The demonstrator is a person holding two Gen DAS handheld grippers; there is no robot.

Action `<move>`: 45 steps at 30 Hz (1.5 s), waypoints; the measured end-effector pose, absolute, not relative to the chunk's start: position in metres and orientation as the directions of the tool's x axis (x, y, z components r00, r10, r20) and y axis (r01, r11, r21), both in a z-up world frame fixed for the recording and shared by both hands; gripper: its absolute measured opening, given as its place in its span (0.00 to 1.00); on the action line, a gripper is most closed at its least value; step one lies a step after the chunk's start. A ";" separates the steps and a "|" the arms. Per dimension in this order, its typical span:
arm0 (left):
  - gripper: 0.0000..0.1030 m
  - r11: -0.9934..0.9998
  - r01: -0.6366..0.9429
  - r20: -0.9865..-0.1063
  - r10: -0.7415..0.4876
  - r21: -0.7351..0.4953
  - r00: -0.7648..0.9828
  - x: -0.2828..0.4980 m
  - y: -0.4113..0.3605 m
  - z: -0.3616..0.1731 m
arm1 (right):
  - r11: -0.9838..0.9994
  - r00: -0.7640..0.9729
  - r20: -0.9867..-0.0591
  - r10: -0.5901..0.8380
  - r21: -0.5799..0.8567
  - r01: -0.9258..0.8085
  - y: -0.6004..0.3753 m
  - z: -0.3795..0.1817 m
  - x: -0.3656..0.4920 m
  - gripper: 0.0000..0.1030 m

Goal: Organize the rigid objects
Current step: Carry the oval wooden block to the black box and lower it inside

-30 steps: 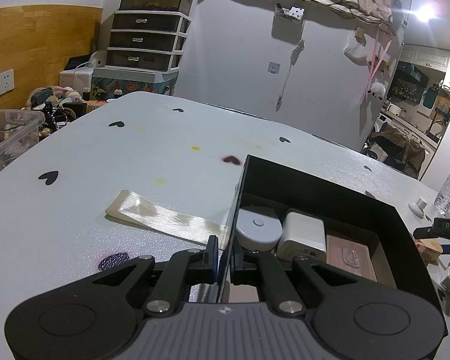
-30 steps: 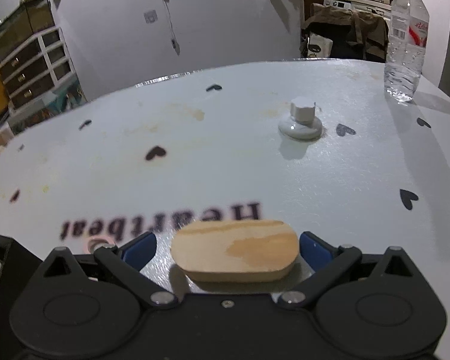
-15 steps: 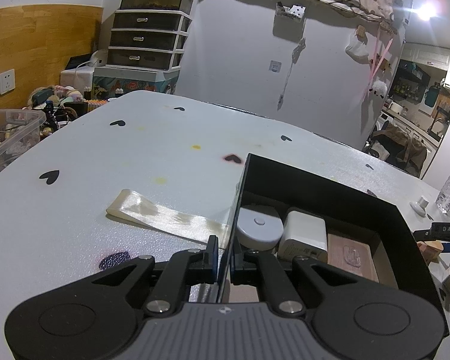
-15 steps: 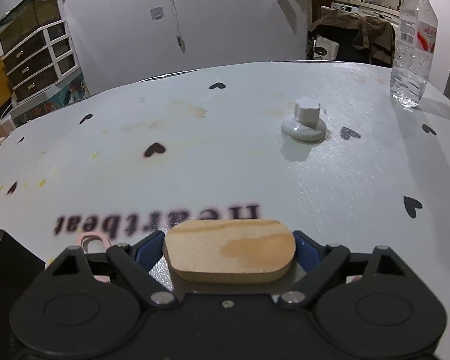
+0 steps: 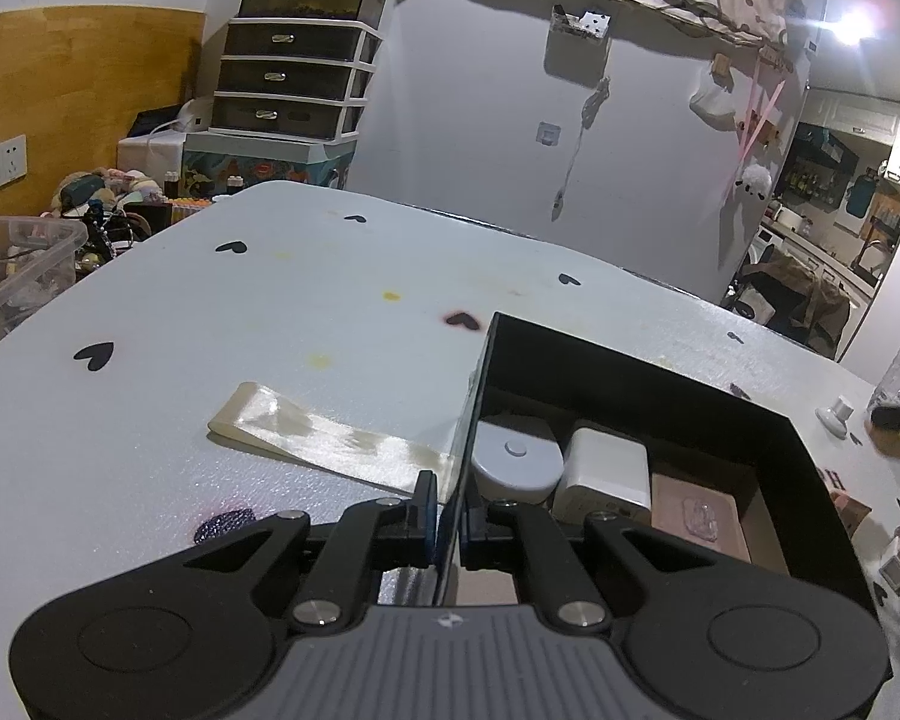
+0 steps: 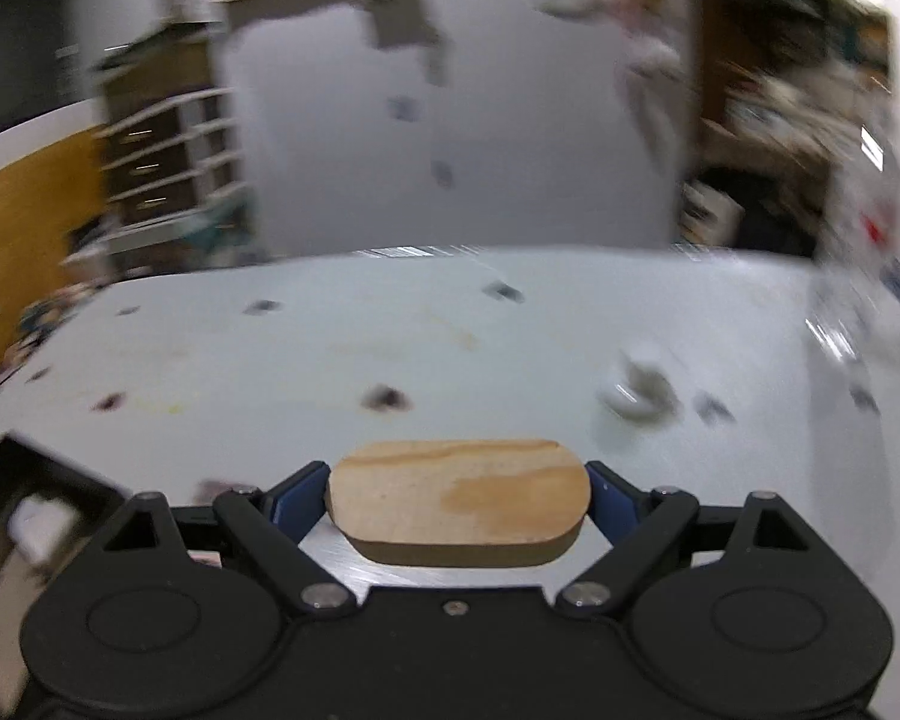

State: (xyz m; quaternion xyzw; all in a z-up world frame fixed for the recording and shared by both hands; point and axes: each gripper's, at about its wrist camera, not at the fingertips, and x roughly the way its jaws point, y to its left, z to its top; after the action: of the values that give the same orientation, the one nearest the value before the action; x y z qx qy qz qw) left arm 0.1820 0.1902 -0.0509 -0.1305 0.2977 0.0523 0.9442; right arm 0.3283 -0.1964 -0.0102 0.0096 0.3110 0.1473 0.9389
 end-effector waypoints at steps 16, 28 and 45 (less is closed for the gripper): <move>0.09 0.960 -0.127 -0.577 -0.043 -0.251 0.816 0.184 0.200 -0.050 | 0.468 0.423 -0.623 0.658 -0.101 -0.878 -0.008 0.024 0.283 0.87; 0.12 0.941 -0.098 -0.580 -0.115 -0.323 0.806 0.188 0.212 -0.050 | 0.193 0.196 -0.755 0.626 -0.094 -0.977 0.066 -0.018 0.268 0.87; 0.12 0.933 -0.106 -0.572 -0.120 -0.345 0.812 0.185 0.216 -0.050 | 0.158 0.040 -0.754 0.655 0.085 -0.984 0.075 -0.031 0.278 0.93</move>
State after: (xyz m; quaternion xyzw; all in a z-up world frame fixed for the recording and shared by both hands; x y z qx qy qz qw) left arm 0.1853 0.2160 -0.0502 -0.1837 0.3069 -0.0037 0.9339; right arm 0.2777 0.0745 -0.0306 -0.2402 0.3416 0.6026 0.6800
